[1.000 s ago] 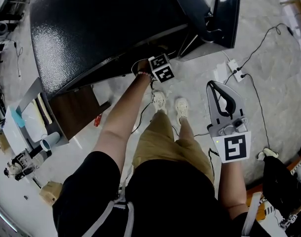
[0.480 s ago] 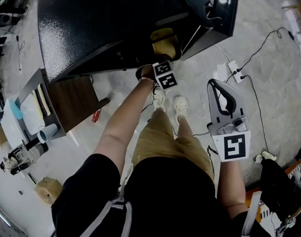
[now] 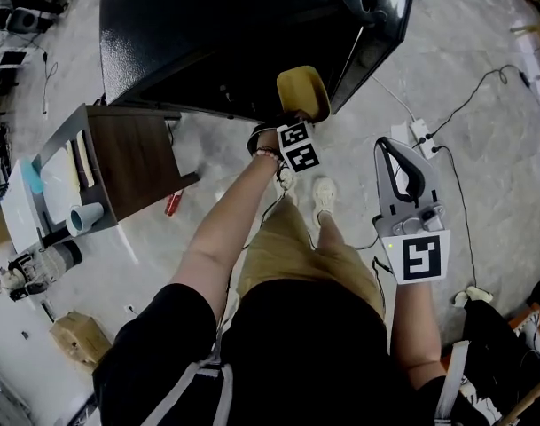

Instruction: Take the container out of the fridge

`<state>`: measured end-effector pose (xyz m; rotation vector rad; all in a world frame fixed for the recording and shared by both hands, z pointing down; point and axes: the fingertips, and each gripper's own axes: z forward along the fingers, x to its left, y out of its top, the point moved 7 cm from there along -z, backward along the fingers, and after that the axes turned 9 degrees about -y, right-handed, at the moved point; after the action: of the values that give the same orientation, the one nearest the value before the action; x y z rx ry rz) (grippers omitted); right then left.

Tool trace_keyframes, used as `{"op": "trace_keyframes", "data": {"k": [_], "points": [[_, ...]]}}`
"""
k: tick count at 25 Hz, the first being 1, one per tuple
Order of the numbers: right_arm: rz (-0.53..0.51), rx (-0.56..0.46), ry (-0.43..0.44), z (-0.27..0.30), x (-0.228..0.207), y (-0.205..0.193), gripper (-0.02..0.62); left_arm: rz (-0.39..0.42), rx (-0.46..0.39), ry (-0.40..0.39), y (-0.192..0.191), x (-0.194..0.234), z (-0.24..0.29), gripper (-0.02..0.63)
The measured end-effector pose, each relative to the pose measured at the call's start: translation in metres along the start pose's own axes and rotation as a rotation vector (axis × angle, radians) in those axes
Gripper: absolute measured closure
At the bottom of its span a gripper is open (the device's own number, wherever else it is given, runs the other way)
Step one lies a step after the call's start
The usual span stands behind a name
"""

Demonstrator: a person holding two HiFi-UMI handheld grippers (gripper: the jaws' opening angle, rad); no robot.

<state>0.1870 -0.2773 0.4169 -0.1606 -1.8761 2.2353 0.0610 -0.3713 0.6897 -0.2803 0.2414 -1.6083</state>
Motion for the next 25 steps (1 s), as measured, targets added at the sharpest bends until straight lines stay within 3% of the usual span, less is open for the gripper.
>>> {"op": "trace_keyframes", "data": {"k": [14,25], "points": [[-0.021,-0.117,0.072,-0.042,0.016,0.043,0.558,-0.128,-0.146,0.086,0.007,-0.081,-0.101,0.572],[-0.043,-0.224,0.16,-0.056,0.045,0.082,0.558,-0.23,-0.377,0.349,0.009,-0.13,-0.234,0.572]]}}
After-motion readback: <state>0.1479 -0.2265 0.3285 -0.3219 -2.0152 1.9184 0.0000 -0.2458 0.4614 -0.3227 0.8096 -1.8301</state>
